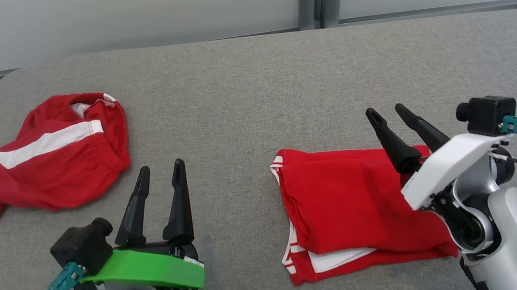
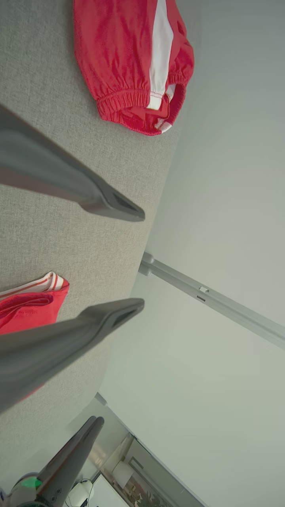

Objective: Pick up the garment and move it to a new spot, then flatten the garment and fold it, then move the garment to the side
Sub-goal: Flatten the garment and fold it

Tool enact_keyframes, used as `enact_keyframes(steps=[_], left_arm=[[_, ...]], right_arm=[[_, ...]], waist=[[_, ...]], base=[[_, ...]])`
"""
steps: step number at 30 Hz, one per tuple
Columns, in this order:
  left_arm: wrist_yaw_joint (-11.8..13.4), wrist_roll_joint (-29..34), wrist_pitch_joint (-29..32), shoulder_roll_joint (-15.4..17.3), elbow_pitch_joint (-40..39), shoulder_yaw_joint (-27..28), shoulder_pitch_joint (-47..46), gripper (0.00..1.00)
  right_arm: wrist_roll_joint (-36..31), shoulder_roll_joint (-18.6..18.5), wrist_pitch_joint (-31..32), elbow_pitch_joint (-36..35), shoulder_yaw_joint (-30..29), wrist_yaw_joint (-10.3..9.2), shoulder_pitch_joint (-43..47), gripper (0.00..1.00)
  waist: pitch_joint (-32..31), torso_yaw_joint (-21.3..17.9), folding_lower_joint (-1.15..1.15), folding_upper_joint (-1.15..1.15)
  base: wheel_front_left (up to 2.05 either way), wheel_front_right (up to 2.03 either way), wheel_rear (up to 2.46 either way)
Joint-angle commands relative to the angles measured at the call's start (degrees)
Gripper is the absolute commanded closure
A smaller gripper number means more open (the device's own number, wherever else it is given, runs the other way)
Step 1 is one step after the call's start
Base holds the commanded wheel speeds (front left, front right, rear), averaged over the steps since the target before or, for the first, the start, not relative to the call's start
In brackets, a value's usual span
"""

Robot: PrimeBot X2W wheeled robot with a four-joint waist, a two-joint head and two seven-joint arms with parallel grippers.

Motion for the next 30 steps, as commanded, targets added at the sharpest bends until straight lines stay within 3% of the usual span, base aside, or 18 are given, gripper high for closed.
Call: enact_keyframes(steps=[1, 7, 8, 9, 10, 12, 18, 30], left_arm=[[0.28, 0.20, -0.04, -0.08, 0.08, 0.00, -0.14, 0.00], [0.46, 0.30, -0.20, -0.34, 0.35, -0.31, -0.03, 0.00], [0.45, 0.25, -0.20, -0.35, 0.37, -0.34, -0.04, 0.00], [0.40, 0.16, -0.19, -0.33, 0.41, -0.35, -0.06, 0.00], [0.37, 0.05, -0.18, -0.32, 0.44, -0.31, -0.08, 0.00], [0.48, -0.15, -0.21, -0.35, 0.49, -0.21, -0.04, 0.00], [0.83, -0.26, -0.35, 0.02, 0.24, 0.26, -0.03, 0.00], [1.23, -0.19, -0.47, 0.66, -0.68, 1.04, -0.27, 0.00]], right_arm=[[-0.67, -0.18, -0.13, -0.78, -0.53, 0.03, 1.18, 0.00], [-3.34, -0.97, -1.52, -3.01, -0.51, 0.03, 4.35, 0.00], [-3.77, -0.97, -1.96, -2.88, 0.06, 0.03, 4.92, 0.20], [-4.19, -0.94, -2.50, -2.52, 0.67, 0.03, 5.35, 0.55], [-4.70, -1.01, -2.92, -2.00, 1.45, 0.03, 5.72, 0.76], [-5.13, -1.12, -3.70, -0.46, 3.16, 0.03, 6.43, 0.99], [-5.85, -1.34, -6.77, 7.54, 9.73, 0.03, 6.09, 1.00], [-5.05, 0.32, -15.05, 25.83, 17.24, 0.03, -1.47, 1.00]], waist=[[0.06, -0.58, 0.00, 0.62], [0.25, -1.90, 0.00, 0.62], [0.28, -1.99, 0.00, 0.62], [0.31, -2.02, 0.00, 0.62], [0.34, -2.00, 0.00, 0.62], [0.44, -1.76, 0.00, 0.62], [1.05, 0.65, 0.00, 0.62], [2.39, 5.25, 0.00, 0.62]], base=[[0.00, 0.00, 0.00], [0.00, 0.00, 0.00], [0.00, 0.00, 0.00], [0.00, 0.00, 0.00], [0.00, 0.00, 0.00], [0.00, 0.00, 0.00], [0.00, 0.00, 0.00], [0.00, 0.00, 0.00]])
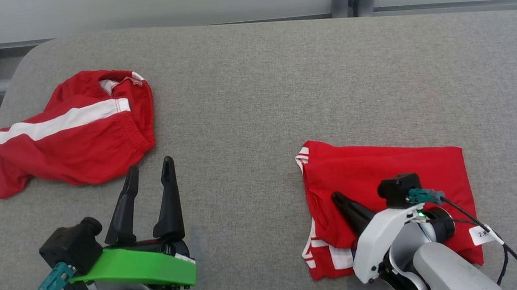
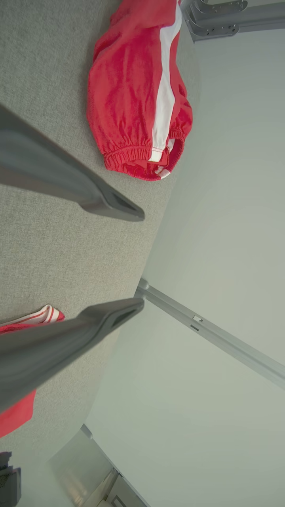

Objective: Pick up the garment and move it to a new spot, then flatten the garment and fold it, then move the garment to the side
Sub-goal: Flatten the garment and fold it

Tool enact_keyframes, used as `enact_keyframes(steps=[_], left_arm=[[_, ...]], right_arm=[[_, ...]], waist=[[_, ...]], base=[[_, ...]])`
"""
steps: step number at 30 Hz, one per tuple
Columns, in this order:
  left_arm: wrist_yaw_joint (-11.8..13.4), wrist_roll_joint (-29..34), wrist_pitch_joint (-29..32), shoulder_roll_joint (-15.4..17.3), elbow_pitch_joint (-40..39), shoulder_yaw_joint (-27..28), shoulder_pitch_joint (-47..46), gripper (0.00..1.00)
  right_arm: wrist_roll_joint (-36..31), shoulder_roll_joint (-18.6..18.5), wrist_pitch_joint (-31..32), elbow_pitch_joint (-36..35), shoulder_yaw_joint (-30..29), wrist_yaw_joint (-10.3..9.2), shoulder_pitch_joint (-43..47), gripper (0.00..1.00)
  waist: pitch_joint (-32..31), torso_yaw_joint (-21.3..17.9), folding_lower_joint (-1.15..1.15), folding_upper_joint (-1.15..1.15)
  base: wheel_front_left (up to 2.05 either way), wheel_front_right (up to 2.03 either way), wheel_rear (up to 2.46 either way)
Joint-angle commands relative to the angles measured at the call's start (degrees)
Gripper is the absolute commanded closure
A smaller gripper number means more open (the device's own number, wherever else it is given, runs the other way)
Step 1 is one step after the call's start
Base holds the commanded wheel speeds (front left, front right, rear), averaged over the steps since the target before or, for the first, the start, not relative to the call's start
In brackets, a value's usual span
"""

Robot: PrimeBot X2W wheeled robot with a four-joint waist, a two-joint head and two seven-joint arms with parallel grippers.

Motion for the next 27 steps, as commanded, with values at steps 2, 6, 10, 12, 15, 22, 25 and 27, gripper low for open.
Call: enact_keyframes(steps=[2, 6, 10, 12, 15, 22, 25, 27], left_arm=[[0.29, -0.25, -0.36, 0.23, -0.33, 0.29, -0.29, 0.00], [0.35, -0.35, -0.48, 0.27, -0.51, 0.49, -0.23, 0.00], [0.54, -0.41, -0.62, 0.46, -0.75, 0.81, -0.13, 0.00], [0.61, -0.46, -0.64, 0.56, -0.82, 1.06, 0.07, 0.00], [0.88, -0.47, -0.78, 0.63, -0.89, 1.36, 0.30, 0.00], [1.24, -0.53, -0.85, 0.86, -1.16, 1.50, 1.11, 0.00], [1.35, -0.54, -0.70, 0.99, -1.29, 1.41, 1.48, 0.00], [1.48, -0.52, -0.57, 1.13, -1.39, 1.30, 1.85, 0.00]], right_arm=[[0.30, 0.34, -1.44, 2.98, 2.25, 0.03, -1.72, 1.00], [0.77, 0.49, -2.99, 6.23, 5.11, 0.03, -3.20, 1.00], [1.35, 0.76, -5.02, 8.88, 9.42, 0.04, -4.84, 1.00], [0.89, 0.75, -5.74, 9.91, 11.62, 0.04, -5.66, 1.00], [-0.13, 0.67, -6.82, 10.95, 14.83, 0.04, -6.59, 1.00], [-0.78, -0.68, -10.53, 8.63, 15.77, 0.03, -8.55, 1.00], [-1.29, -1.94, -11.22, 5.79, 13.61, 0.03, -8.80, 1.00], [-1.85, -3.03, -11.26, 3.42, 11.51, 0.03, -8.40, 1.00]], waist=[[0.54, 0.99, 0.00, 0.62], [0.67, 1.35, 0.00, 0.62], [0.81, 1.31, 0.00, 0.62], [0.79, 1.05, 0.00, 0.62], [0.63, 0.48, 0.00, 0.62], [-0.35, -1.40, 0.00, 0.62], [-1.15, -2.33, 0.00, 0.62], [-1.72, -3.02, 0.00, 0.62]], base=[[0.00, 0.00, 0.00], [0.00, 0.00, 0.00], [0.00, 0.00, 0.00], [0.00, 0.00, 0.00], [0.00, 0.00, 0.00], [0.00, 0.00, 0.00], [0.00, 0.00, 0.00], [0.00, 0.00, 0.00]])
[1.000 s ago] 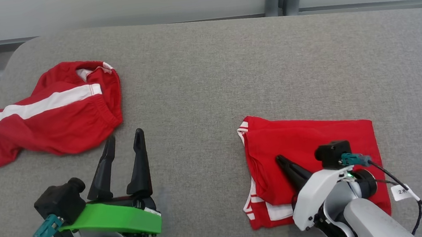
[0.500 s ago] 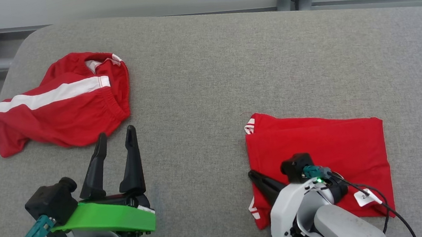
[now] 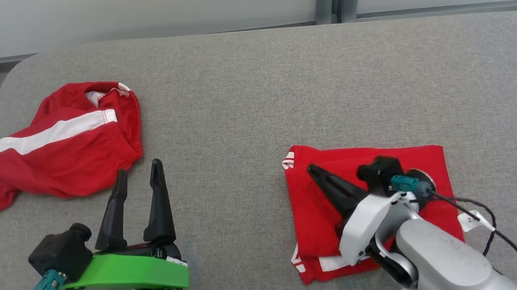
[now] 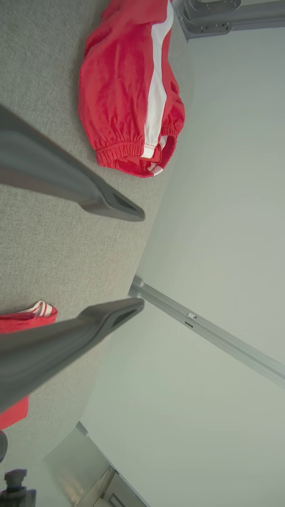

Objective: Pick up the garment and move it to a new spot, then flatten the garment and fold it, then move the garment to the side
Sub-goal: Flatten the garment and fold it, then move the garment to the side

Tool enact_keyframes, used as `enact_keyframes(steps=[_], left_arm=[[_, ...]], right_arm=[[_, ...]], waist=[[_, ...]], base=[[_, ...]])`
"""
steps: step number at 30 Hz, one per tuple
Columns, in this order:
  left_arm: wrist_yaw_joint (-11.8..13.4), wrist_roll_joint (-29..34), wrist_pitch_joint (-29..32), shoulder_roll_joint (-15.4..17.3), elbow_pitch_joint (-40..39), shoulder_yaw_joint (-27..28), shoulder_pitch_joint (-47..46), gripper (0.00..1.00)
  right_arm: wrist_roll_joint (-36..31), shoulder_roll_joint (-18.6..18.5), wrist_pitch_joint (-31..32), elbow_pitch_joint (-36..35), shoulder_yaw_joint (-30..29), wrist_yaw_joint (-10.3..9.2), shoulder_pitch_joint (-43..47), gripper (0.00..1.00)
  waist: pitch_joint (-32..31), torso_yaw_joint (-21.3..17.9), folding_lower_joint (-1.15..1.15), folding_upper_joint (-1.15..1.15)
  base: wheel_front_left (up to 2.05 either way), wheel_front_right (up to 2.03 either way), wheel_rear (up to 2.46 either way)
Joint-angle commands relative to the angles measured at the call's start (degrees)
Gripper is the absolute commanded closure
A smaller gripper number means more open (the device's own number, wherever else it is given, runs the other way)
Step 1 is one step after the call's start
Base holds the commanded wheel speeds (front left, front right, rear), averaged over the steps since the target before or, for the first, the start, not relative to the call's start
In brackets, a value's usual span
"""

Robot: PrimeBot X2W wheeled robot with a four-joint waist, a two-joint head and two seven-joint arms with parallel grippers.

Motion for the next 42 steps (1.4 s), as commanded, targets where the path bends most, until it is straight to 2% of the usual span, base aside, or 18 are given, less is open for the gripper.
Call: enact_keyframes(steps=[1, 4, 9, 12, 13, 15, 21, 26, 34, 42], left_arm=[[0.23, -0.28, 0.09, 0.47, -0.22, -0.02, 0.98, 0.00], [0.48, -0.27, 0.23, 0.59, -0.52, -0.17, 1.21, 0.00], [0.68, -0.28, 0.42, 0.73, -0.78, -0.47, 2.08, 0.00], [0.64, -0.19, 0.62, 0.68, -0.82, -0.85, 2.13, 0.00], [0.64, -0.21, 0.62, 0.65, -0.81, -0.91, 2.19, 0.00], [0.69, -0.22, 0.65, 0.63, -0.79, -1.06, 2.36, 0.00], [0.73, -0.14, 0.65, 0.82, -0.93, -1.30, 2.40, 0.00], [0.46, -0.22, 0.75, 0.87, -1.01, -1.45, 2.07, 0.00], [0.34, -0.13, 0.85, 0.86, -0.79, -1.49, 0.85, 0.00], [0.59, 0.35, 0.57, 1.20, -1.22, -1.04, 0.41, 0.00]], right_arm=[[-0.86, -1.42, 0.06, -2.24, -2.13, 0.03, 0.40, 1.00], [-1.98, -3.60, 1.36, -6.41, -6.61, 0.02, 2.16, 1.00], [-3.81, -7.11, 5.81, -13.88, -15.01, 0.02, 6.06, 0.75], [-3.99, -8.98, 9.79, -17.77, -18.45, 0.03, 9.18, 0.53], [-3.46, -9.49, 11.26, -19.09, -19.44, 0.02, 10.18, 0.40], [-2.39, -10.73, 14.23, -21.42, -21.03, 0.02, 12.28, 0.00], [2.01, -14.42, 22.55, -27.22, -22.97, 0.03, 17.24, 0.00], [6.50, -15.59, 26.82, -28.51, -24.06, 0.03, 18.68, 0.00], [12.33, -15.56, 31.35, -24.12, -26.51, 0.03, 16.29, 0.00], [16.14, -17.31, 36.26, -18.03, -26.03, 0.03, 13.39, 0.00]], waist=[[-1.17, -1.28, 0.00, 0.62], [-1.86, -2.32, 0.00, 0.62], [-2.67, -4.15, 0.00, 0.62], [-2.87, -5.04, 0.00, 0.62], [-2.92, -5.31, 0.00, 0.62], [-2.96, -5.79, 0.00, 0.62], [-2.76, -6.58, 0.00, 0.62], [-2.25, -6.37, 0.00, 0.62], [-0.62, -3.88, 0.00, 0.62], [0.75, -0.95, 0.00, 0.62]], base=[[0.00, 0.00, 0.00], [0.00, 0.00, 0.00], [0.00, 0.00, 0.00], [0.00, 0.00, 0.00], [0.00, 0.00, 0.00], [0.00, 0.00, 0.00], [0.00, 0.00, 0.00], [0.00, 0.00, 0.00], [0.00, 0.00, 0.00], [0.00, 0.00, 0.00]])
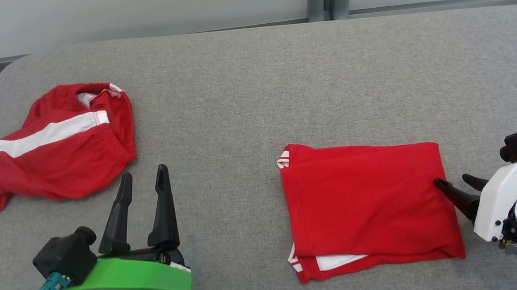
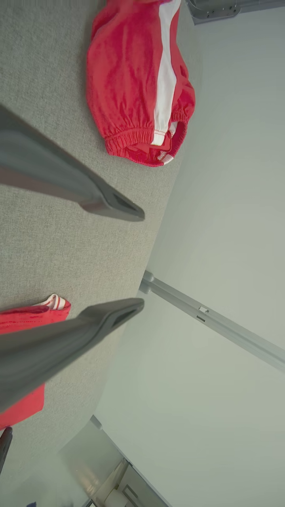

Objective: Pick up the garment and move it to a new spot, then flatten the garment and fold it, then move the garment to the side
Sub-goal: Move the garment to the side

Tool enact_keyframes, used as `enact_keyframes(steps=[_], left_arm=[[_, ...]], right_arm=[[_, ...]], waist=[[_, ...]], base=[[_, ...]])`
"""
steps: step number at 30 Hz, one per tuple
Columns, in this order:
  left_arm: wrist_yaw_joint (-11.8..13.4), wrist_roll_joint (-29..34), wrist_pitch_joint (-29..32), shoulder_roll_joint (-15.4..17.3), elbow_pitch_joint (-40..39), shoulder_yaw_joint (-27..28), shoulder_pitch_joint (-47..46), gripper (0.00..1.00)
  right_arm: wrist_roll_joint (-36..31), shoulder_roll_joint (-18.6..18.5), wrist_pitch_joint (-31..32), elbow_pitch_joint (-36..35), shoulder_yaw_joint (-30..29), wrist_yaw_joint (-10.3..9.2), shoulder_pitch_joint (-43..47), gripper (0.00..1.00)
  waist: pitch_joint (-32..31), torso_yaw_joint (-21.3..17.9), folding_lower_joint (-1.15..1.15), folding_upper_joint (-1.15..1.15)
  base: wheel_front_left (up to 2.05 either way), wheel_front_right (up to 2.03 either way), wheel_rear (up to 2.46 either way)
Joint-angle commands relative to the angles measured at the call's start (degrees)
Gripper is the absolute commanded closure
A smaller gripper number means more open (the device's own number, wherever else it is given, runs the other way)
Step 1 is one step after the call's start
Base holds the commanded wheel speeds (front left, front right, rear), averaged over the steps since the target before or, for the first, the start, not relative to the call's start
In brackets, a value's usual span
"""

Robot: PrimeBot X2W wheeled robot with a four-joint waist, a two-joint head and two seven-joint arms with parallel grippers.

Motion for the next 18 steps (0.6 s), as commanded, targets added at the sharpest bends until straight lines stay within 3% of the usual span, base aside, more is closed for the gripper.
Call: enact_keyframes(steps=[1, 8, 9, 10, 11, 13, 18], left_arm=[[0.13, 0.18, -0.20, 0.40, -0.13, 0.17, -0.78, 0.00], [0.34, 0.24, -0.60, 0.44, -0.35, 0.78, -0.81, 0.00], [0.37, 0.26, -0.68, 0.39, -0.35, 0.87, -0.84, 0.00], [0.37, 0.29, -0.75, 0.36, -0.34, 0.89, -0.87, 0.00], [0.36, 0.32, -0.72, 0.37, -0.34, 0.94, -0.89, 0.00], [0.37, 0.40, -0.83, 0.48, -0.37, 1.04, -0.90, 0.00], [0.28, 0.74, -0.49, 0.83, -0.67, 0.65, -1.39, 0.00]], right_arm=[[0.55, -0.35, 0.65, 0.81, 0.18, 0.03, -0.74, 0.00], [2.87, -0.47, 2.97, 4.27, 1.34, 0.03, -2.29, 0.00], [3.07, -0.34, 2.94, 4.67, 1.46, 0.03, -2.43, 0.10], [3.18, -0.21, 2.80, 4.97, 1.60, 0.03, -2.66, 0.52], [3.48, -0.05, 2.48, 5.10, 1.75, 0.03, -2.96, 0.61], [3.69, -0.01, 1.85, 5.16, 2.16, 0.03, -3.52, 1.00], [3.58, -1.15, -0.11, 4.26, 3.12, 0.03, -5.19, 1.00]], waist=[[0.75, 1.16, 0.00, 0.62], [1.42, 2.46, 0.00, 0.62], [1.48, 2.50, 0.00, 0.62], [1.52, 2.52, 0.00, 0.62], [1.57, 2.50, 0.00, 0.62], [1.64, 2.36, 0.00, 0.62], [1.82, 1.06, 0.00, 0.62]], base=[[0.00, 0.00, 0.00], [0.00, 0.00, 0.00], [0.00, 0.00, 0.00], [0.00, 0.00, 0.00], [0.00, 0.00, 0.00], [0.00, 0.00, 0.00], [0.00, 0.00, 0.00]])
